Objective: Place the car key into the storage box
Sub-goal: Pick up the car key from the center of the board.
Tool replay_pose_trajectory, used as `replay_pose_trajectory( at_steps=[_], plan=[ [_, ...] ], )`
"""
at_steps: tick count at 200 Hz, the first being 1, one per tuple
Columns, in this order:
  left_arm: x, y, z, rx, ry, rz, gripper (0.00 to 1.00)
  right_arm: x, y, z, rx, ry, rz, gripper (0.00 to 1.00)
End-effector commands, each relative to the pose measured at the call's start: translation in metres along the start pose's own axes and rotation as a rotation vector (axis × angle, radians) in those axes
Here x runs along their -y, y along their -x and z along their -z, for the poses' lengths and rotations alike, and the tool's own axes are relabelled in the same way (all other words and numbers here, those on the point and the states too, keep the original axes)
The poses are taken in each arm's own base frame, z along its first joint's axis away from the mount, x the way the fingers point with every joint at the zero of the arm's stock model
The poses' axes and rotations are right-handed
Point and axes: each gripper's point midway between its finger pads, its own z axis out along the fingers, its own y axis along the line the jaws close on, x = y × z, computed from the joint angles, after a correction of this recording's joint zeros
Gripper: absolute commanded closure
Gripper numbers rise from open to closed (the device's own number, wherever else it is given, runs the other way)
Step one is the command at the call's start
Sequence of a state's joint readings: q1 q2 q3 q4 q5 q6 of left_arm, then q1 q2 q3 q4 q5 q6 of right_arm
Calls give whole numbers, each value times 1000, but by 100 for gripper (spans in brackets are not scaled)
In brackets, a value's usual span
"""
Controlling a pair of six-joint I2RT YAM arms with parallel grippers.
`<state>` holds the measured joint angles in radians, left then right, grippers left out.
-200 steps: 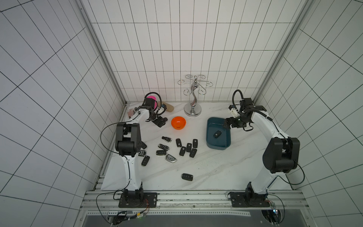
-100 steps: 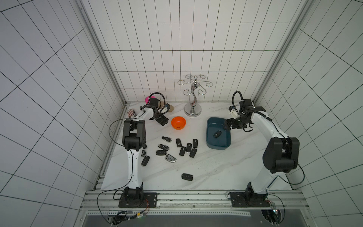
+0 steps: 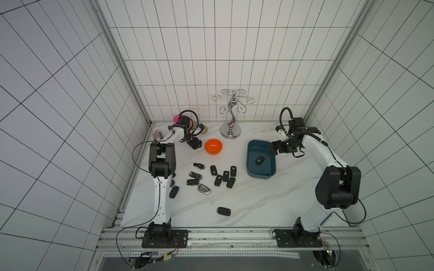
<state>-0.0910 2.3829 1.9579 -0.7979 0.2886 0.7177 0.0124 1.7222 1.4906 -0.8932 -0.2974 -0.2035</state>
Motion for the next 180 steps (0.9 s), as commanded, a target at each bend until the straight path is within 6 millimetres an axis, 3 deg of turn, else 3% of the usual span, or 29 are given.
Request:
replay_pose_trajectory(
  at_steps=[1,79,113,134,180],
  plan=[
    [8,-2,-5,-28,-44,-28,7,3,-9,2,-9,-2,5,8],
    [15,-16,-10,-114,-43,-66,11,3,-9,-1,-12,4,0,8],
    [16,-17,-14,-135,-28,-75,17,3,-10,-2,-13,5,0,8],
    [16,-16,-16,-139,-29,-75,30,3,-10,-2,-12,8,-1,9],
    [18,-16,-15,-145,-37,-62,39,3,-9,-1,-8,7,-3,9]
  ],
)
